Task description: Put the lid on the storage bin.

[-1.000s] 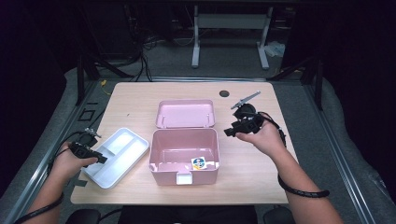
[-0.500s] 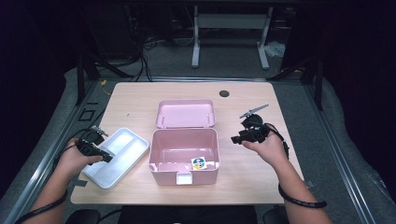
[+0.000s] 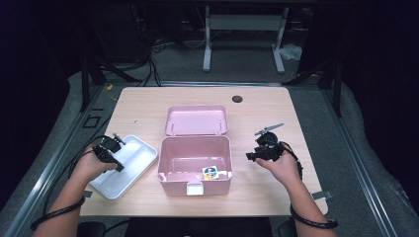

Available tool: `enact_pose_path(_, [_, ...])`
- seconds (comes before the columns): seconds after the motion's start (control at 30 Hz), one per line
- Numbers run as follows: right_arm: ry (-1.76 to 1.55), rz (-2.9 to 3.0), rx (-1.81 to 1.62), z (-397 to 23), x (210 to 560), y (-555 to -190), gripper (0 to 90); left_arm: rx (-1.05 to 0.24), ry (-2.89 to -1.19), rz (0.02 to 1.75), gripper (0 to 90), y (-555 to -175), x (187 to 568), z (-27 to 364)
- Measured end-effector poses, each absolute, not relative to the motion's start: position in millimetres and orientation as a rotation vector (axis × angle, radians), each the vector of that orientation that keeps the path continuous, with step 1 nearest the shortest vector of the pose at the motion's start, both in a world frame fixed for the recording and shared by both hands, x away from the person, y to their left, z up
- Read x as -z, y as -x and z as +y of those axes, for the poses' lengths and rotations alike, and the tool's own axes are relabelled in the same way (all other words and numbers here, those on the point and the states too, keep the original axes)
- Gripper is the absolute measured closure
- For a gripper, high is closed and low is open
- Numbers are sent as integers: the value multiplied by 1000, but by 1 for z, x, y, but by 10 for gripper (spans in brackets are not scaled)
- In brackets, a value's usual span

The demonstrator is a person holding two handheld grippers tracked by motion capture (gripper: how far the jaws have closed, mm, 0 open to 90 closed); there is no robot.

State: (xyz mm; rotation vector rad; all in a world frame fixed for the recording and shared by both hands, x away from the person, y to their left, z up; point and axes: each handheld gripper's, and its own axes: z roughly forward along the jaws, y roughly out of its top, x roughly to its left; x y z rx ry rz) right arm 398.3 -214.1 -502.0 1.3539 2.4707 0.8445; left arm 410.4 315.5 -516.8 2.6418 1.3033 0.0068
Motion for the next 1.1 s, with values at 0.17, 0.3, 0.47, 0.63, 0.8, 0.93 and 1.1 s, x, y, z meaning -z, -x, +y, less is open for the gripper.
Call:
enact_pose_path(0.17, [-1363,2460,-895,-216,505,-396,526,9,-2666,1310,866,-415,526,312])
enact_pose_path(0.3, [-1357,2456,-909,-215,507,-394,526,15,-2656,1330,877,-416,526,312])
enact_pose_path(0.47, [-1368,2449,-917,-217,510,-392,526,41,-2696,1321,892,-420,520,313])
enact_pose_path(0.63, [-1377,2448,-922,-217,511,-392,526,107,-2664,1280,891,-420,510,314])
enact_pose_path(0.8, [-1376,2433,-936,-218,511,-390,526,133,-2681,1241,891,-420,495,314])
enact_pose_path(0.93, [-1385,2423,-959,-221,511,-390,526,137,-2678,1221,893,-419,480,315])
enact_pose_path(1.1, [-1392,2411,-969,-221,511,-391,523,109,-2667,1216,893,-419,458,318])
